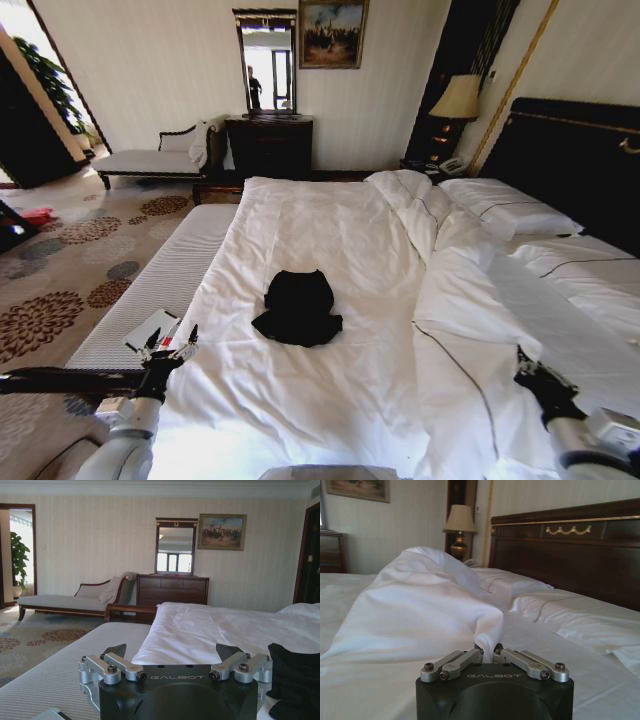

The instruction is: Fold the clothes on the bed.

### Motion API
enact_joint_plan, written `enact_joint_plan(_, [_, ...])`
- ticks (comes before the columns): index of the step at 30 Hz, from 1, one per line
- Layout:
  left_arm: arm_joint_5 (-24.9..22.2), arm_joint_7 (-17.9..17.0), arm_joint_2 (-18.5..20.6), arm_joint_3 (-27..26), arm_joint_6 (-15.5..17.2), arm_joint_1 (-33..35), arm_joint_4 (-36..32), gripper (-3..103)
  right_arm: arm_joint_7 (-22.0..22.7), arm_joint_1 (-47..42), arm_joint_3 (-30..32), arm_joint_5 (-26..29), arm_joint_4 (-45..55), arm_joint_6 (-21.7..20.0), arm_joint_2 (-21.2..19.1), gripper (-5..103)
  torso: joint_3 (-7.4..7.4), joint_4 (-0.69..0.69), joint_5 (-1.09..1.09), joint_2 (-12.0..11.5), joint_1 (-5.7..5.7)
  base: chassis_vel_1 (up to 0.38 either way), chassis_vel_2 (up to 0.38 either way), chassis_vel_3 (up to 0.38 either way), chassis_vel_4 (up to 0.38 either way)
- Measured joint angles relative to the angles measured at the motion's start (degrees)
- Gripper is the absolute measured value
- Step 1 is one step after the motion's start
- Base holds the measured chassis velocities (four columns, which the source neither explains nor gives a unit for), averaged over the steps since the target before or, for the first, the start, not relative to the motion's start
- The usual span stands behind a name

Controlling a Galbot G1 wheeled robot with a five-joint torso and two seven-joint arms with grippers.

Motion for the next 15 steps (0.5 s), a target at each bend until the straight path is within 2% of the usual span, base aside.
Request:
enact_joint_plan(6, [-0.13,-0.04,-0.02,0.16,0.02,0.04,0.00,100,0.59,1.48,5.95,5.38,-3.61,-1.58,0.51,0,0.00,0.01,0.00,0.00,0.00,0.000,0.000,0.000,0.000])
enact_joint_plan(15, [-0.17,-0.12,0.38,0.55,-0.04,-0.30,0.25,100,0.43,4.47,10.39,4.76,-16.02,-0.82,-1.39,0,0.00,0.01,0.00,0.00,0.00,0.000,0.000,0.000,0.000])
